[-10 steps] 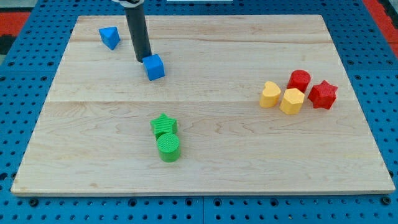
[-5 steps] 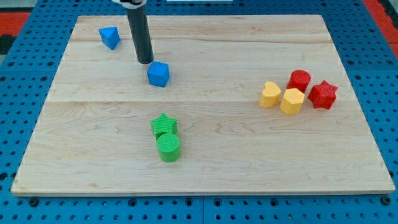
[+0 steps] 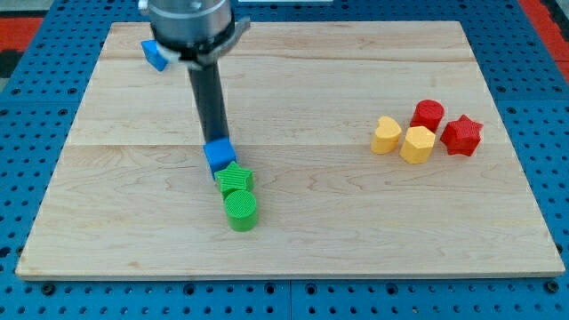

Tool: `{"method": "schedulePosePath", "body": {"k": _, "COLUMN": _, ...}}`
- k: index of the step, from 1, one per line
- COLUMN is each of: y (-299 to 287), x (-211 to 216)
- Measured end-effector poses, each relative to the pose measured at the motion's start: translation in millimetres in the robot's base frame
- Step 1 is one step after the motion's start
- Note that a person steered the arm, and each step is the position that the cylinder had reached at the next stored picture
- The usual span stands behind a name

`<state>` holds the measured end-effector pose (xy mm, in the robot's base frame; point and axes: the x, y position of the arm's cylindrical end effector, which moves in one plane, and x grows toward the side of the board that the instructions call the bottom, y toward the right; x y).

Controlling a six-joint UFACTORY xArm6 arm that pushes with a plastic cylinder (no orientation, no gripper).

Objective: Make group of blue blocks and green blocks at bottom center of the board

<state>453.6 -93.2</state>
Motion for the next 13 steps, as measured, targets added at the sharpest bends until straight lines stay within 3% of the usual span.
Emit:
{"method": "schedulePosePath", "body": {"k": 1, "y": 0.0, "x": 3.0}}
{"method": "schedulePosePath", "body": {"k": 2, "y": -28.7, "x": -36.3}}
{"method": "schedulePosePath", "body": {"k": 3, "y": -119.4, "x": -51.5}}
{"method": "schedulePosePath", "body": {"k": 6, "y": -149.2, "x": -218.8}}
{"method": "schedulePosePath", "body": {"k": 7, "y": -114.7, "x": -212.8}}
{"method": "schedulePosePath", "body": {"k": 8, "y": -118.8, "x": -134.4}}
{"method": "schedulePosePath", "body": {"k": 9, "y": -107.3, "x": -124.0}}
{"method": "schedulePosePath", "body": {"k": 10, "y": -125.6, "x": -158.2}}
{"method": "schedulePosePath", "body": {"k": 11, "y": -90.1, "x": -190.9}}
{"method": "schedulePosePath", "body": {"k": 13, "y": -63.6, "x": -98.6}}
